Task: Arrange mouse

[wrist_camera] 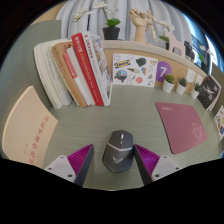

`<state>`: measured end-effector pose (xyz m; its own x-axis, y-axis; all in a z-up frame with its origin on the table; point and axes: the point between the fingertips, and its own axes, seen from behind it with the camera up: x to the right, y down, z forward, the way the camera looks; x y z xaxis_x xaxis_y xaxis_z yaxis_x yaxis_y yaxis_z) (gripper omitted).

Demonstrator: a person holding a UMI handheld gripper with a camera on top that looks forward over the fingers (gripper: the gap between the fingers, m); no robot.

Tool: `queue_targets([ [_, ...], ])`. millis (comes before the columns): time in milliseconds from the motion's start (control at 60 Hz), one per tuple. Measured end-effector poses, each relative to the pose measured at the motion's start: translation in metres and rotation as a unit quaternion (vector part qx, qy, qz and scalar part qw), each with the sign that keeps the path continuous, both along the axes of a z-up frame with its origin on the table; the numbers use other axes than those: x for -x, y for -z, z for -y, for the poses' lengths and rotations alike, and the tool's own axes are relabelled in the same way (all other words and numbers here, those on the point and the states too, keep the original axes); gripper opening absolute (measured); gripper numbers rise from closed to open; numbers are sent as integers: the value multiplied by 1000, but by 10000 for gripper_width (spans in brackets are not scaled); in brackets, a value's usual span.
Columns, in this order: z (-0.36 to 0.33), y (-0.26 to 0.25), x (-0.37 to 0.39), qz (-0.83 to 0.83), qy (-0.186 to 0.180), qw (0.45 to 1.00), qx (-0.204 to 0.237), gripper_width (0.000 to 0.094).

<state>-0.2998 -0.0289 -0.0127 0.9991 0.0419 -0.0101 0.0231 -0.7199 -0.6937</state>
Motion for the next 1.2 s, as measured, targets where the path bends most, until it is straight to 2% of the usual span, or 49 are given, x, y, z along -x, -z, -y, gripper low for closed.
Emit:
queue_targets([
  [100,-20,0,7,-4,0,1000,-9,786],
  [250,-26,-1,10,-5,0,1000,-14,655],
  [317,-26,-1,10,-4,2,1000,-19,519],
  [433,-27,-1,9,-2,4,1000,-30,473],
  [567,-28,0,7,-4,16,1000,-23,328],
  [767,-25,-9,8,-25,-11,1000,-8,319],
  [867,-30,-59,-7,-22,-24,999,-34,321],
  [983,-50,-150,-39,-28,-34,994,-100,321],
  [1067,-66,-217,-78,-20,-32,988,-150,322],
  [1200,-85,-299,-159,5,-10,977,-212,321],
])
